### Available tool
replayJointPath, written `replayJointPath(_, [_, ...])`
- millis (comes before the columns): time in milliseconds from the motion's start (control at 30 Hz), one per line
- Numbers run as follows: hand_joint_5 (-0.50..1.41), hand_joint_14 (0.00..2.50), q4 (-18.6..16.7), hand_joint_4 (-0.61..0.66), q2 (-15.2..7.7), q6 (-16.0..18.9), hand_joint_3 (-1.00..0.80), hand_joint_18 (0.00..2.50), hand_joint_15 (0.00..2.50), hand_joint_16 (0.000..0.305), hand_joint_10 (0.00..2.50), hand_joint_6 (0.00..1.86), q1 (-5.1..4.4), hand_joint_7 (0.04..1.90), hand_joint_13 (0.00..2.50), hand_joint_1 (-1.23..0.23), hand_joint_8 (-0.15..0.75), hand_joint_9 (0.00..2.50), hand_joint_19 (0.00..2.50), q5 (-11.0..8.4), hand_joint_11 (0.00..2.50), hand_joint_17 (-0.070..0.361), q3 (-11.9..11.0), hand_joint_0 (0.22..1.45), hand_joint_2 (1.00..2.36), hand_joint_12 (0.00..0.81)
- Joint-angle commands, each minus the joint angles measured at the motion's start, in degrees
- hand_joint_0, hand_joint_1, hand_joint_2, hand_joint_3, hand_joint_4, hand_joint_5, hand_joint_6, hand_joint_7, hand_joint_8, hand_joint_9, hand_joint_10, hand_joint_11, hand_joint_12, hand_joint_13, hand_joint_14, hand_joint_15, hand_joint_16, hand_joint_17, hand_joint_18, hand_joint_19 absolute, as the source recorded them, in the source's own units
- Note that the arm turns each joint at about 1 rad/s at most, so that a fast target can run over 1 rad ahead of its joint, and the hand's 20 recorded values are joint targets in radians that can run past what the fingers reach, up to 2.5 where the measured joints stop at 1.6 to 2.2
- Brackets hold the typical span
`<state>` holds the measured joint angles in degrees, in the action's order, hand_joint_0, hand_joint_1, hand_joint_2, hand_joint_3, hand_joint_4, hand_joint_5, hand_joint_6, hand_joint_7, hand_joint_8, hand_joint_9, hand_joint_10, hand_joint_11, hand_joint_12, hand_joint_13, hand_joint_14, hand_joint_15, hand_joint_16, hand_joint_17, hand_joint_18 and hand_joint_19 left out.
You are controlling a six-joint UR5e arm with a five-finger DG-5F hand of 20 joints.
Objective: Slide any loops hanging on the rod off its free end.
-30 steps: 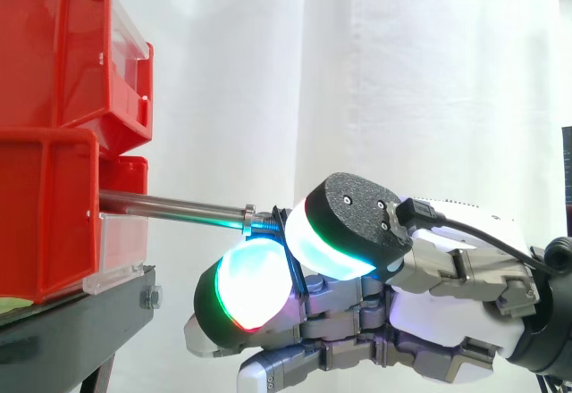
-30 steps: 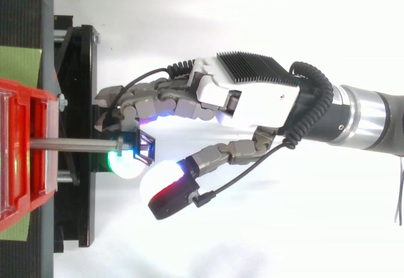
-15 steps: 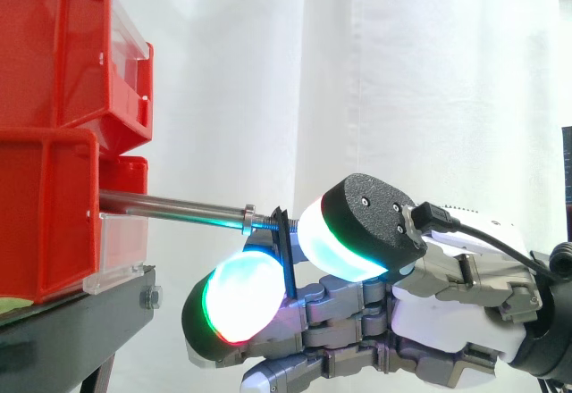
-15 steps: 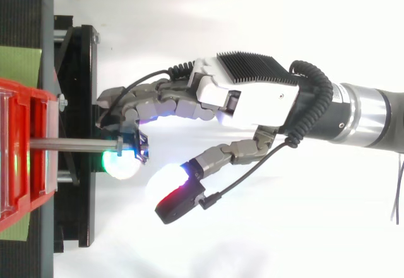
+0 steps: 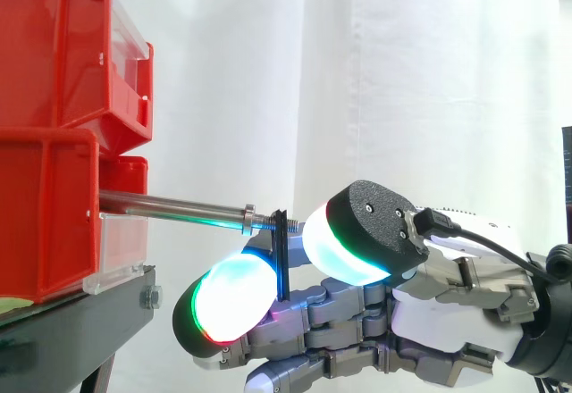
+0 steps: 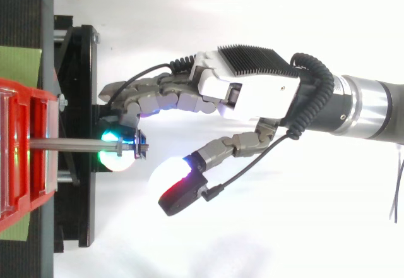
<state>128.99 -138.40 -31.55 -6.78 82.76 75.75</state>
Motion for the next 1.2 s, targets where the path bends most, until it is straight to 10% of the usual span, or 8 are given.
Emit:
replayJointPath(0, [-0.15, 0.00, 0.2, 0.28, 0.0, 0.0, -0.50, 0.46, 0.00, 0.049, 0.00, 0.50, 0.27, 0.91, 0.37, -0.49, 0.267, 0.56, 0.38, 0.56, 0.00, 0.110, 0.0, 0.56, 1.00, 0.333])
replayJointPath(800, [-0.09, 0.00, 0.6, 0.22, 0.1, 0.0, -0.37, 0.54, 0.00, 0.046, 0.00, 0.50, 1.77, 1.50, 0.45, -0.59, 0.281, 0.66, 0.39, 3.46, 0.07, 0.103, 0.0, 0.62, 1.01, 0.320])
replayJointPath(1167, [-0.12, 0.00, 0.4, 0.20, 0.1, 0.0, -0.28, 0.56, 0.00, 0.046, 0.00, 0.62, 1.77, 1.38, 0.46, -0.58, 0.286, 0.68, 0.39, 3.46, 0.10, 0.104, 0.0, 0.62, 1.02, 0.321])
